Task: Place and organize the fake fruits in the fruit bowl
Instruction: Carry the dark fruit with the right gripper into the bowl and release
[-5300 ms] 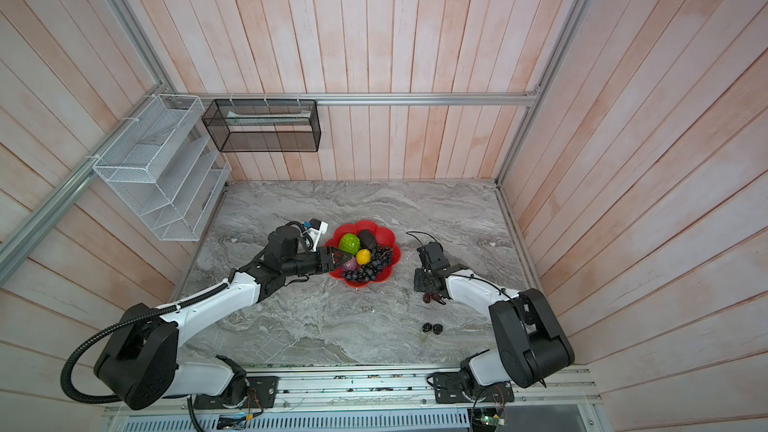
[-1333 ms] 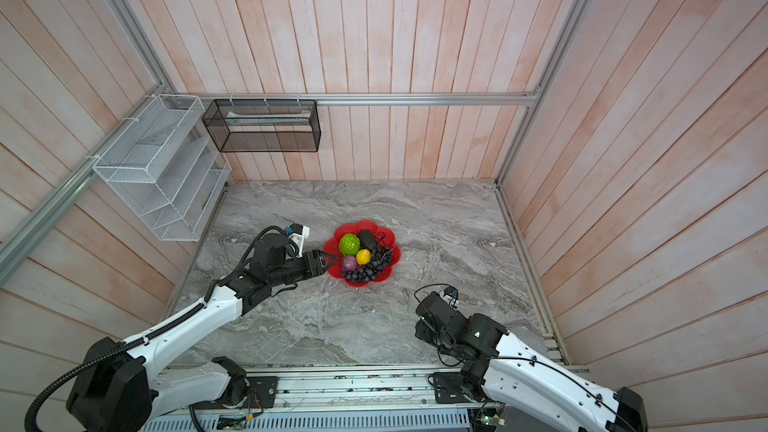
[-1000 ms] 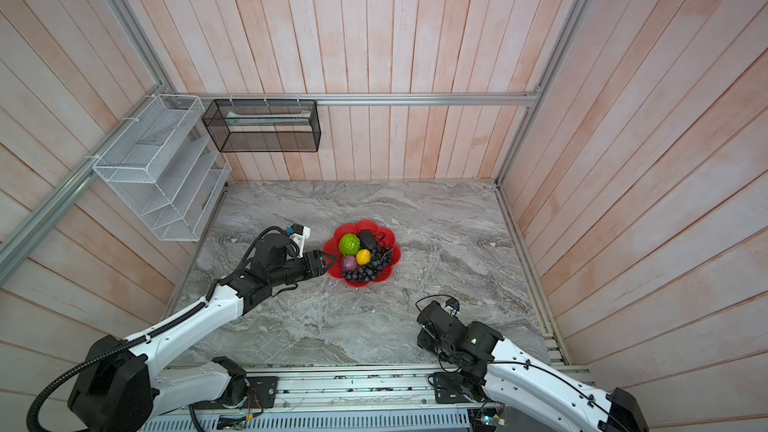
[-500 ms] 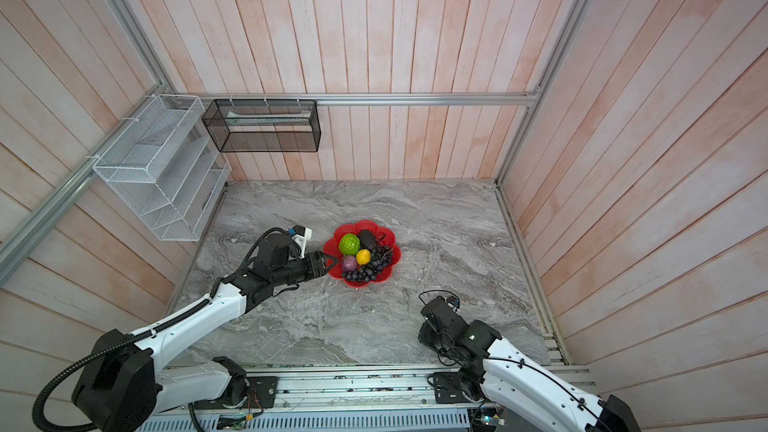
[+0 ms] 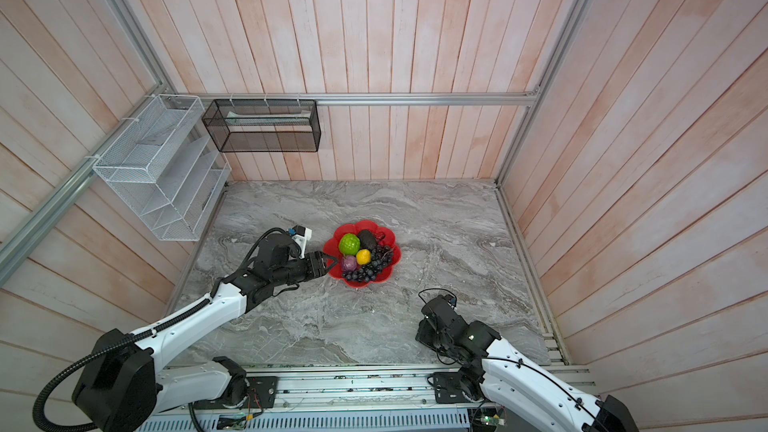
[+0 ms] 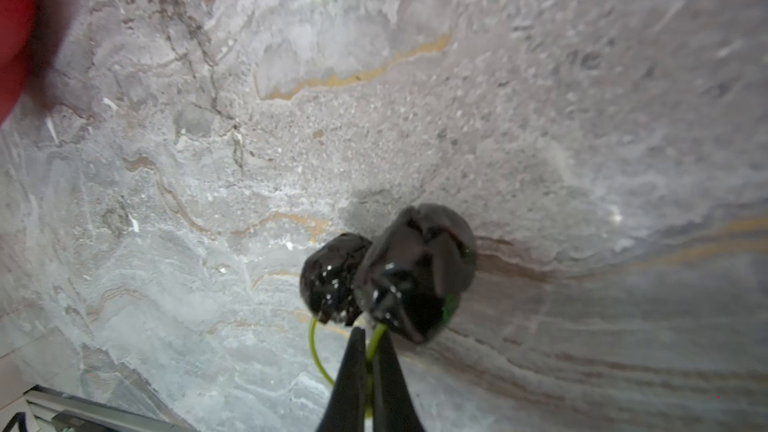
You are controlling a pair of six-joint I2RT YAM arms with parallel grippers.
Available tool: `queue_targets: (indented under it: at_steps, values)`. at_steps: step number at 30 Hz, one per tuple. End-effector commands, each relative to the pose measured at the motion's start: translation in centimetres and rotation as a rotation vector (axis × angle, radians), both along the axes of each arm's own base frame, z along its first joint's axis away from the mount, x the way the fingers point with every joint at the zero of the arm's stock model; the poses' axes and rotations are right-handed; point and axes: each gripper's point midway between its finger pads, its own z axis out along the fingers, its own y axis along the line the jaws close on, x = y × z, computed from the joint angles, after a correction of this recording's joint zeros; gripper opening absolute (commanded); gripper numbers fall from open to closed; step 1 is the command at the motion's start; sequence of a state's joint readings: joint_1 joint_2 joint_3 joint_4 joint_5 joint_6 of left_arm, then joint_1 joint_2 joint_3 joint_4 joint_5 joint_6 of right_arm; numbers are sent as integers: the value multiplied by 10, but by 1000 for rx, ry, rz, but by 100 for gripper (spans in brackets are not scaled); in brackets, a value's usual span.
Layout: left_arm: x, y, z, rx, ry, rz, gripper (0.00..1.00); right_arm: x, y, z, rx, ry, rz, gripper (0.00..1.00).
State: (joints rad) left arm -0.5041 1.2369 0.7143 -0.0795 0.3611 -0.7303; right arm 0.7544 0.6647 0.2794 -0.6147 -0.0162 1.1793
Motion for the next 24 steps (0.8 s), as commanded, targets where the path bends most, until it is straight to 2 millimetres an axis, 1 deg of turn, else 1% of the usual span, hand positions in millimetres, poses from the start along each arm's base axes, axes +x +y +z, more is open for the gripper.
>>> queue_targets:
  at_steps: [1, 5, 8, 11, 14, 17, 19, 21, 22, 24]
  values:
    - [4, 0, 5, -8, -4, 14, 59, 3, -4, 11, -20, -31, 10, 5]
    - [6, 1, 5, -5, -4, 21, 59, 13, -1, 33, -32, -83, 27, 3]
    - [5, 3, 4, 4, 0, 31, 59, 26, 5, 56, -58, -138, 76, 3]
    - [5, 5, 3, 10, 5, 36, 59, 41, 21, 77, -85, -180, 203, 3]
    - [3, 6, 2, 9, 11, 43, 59, 61, 40, 100, -84, -207, 328, 2]
    - [1, 8, -1, 4, 21, 53, 59, 91, 62, 127, 33, -243, 394, 1]
    - [-1, 9, -3, 4, 29, 57, 59, 117, 77, 147, 141, -279, 415, 1]
    - [-4, 11, -4, 5, 36, 63, 59, 138, 91, 162, 203, -313, 449, 1]
    - [-6, 13, -3, 4, 37, 67, 59, 148, 99, 165, 212, -328, 473, 1]
    - [-9, 16, -4, 9, 39, 77, 59, 163, 113, 165, 226, -339, 523, 1]
